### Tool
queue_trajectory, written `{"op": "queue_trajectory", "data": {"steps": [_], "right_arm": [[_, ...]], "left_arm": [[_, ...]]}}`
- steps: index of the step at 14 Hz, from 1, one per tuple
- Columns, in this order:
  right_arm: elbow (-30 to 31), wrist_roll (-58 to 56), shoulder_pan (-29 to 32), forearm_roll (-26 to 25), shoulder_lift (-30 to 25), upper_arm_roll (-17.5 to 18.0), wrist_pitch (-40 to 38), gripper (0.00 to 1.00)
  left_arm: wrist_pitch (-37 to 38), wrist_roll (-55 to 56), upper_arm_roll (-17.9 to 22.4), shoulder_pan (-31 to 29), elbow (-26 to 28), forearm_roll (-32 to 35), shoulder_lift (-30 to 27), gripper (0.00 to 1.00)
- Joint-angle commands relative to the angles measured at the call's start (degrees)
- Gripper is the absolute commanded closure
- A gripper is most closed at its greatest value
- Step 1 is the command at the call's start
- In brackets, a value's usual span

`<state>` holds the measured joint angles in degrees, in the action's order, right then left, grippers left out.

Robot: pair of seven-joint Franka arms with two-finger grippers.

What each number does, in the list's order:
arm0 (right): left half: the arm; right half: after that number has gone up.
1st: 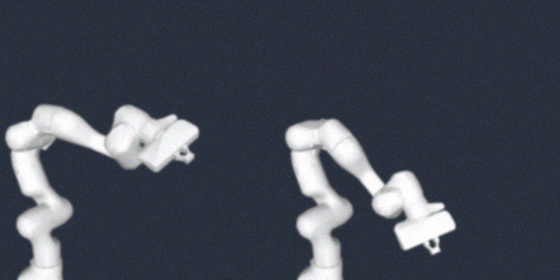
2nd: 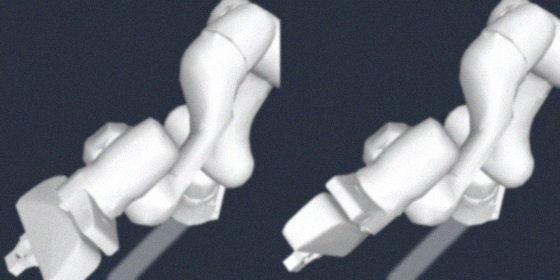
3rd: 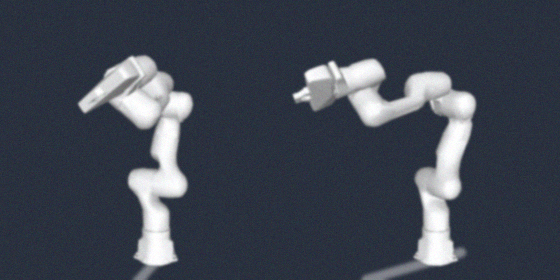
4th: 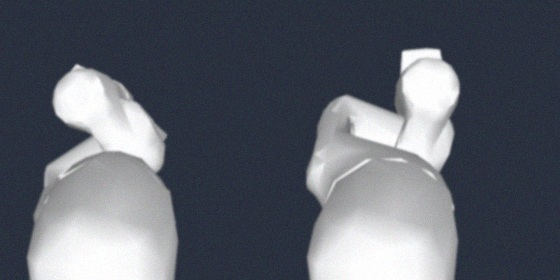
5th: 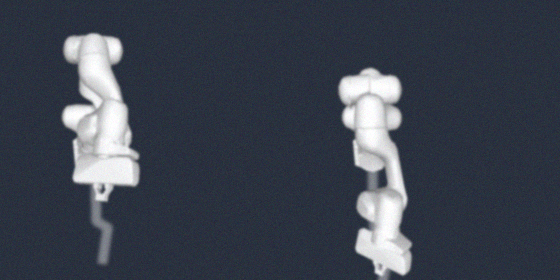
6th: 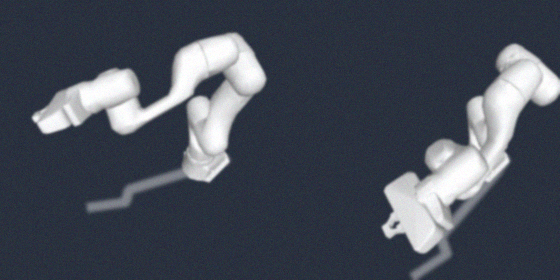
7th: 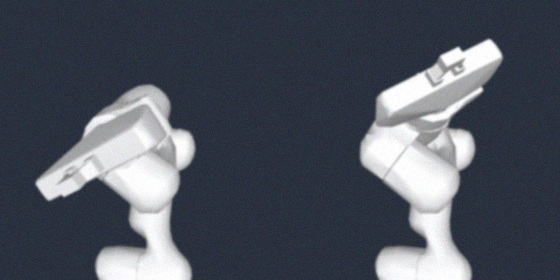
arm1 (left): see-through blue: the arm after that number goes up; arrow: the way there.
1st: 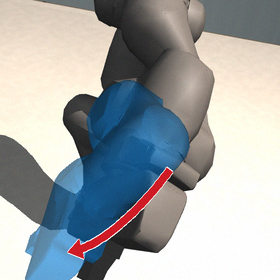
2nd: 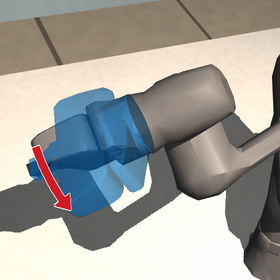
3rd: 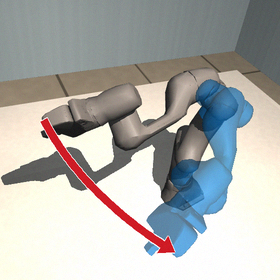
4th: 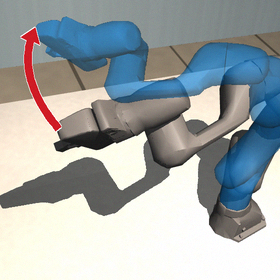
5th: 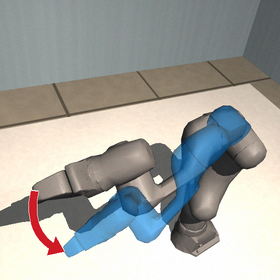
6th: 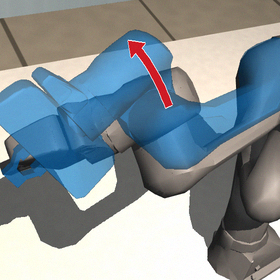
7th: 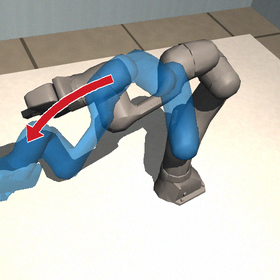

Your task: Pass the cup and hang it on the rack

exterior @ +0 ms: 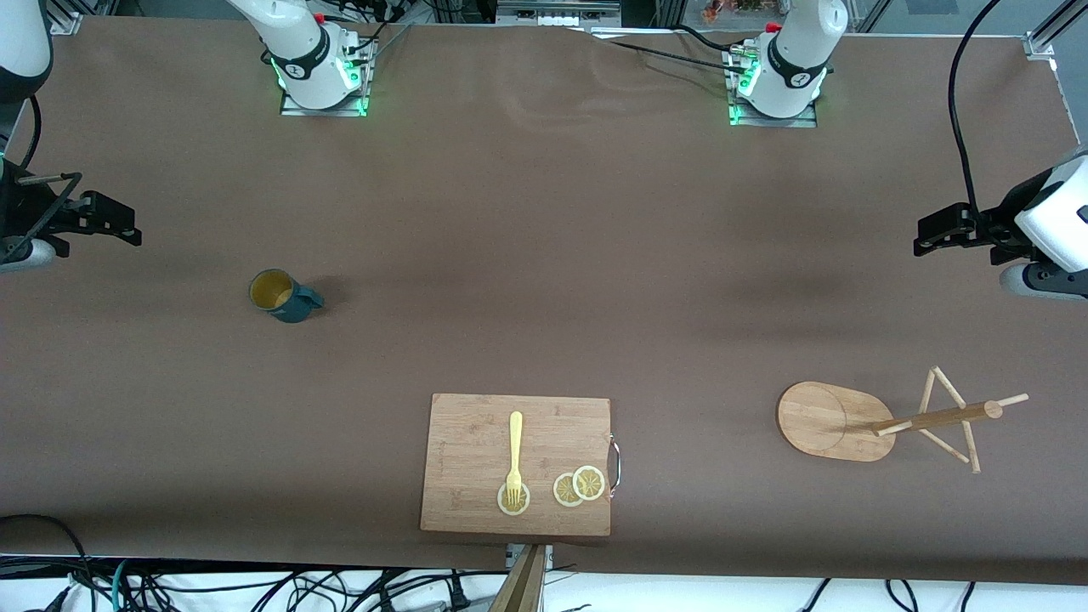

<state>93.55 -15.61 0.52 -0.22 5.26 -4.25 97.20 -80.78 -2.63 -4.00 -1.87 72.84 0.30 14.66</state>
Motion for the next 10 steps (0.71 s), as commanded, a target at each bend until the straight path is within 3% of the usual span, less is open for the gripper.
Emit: {"op": "queue_trajectory", "data": {"steps": [1, 10], "right_arm": [[0.0, 1.3, -0.3, 0.0, -0.6, -0.1, 0.7, 0.00], [-0.1, 1.2, -0.3, 0.0, -0.6, -0.1, 0.2, 0.00]], "left_arm": [[0.6, 0.4, 0.0, 0.4, -2.1, 0.6, 0.9, 0.00], [0.6, 0.7, 0.0, 0.3, -2.1, 0.6, 0.9, 0.00]]}}
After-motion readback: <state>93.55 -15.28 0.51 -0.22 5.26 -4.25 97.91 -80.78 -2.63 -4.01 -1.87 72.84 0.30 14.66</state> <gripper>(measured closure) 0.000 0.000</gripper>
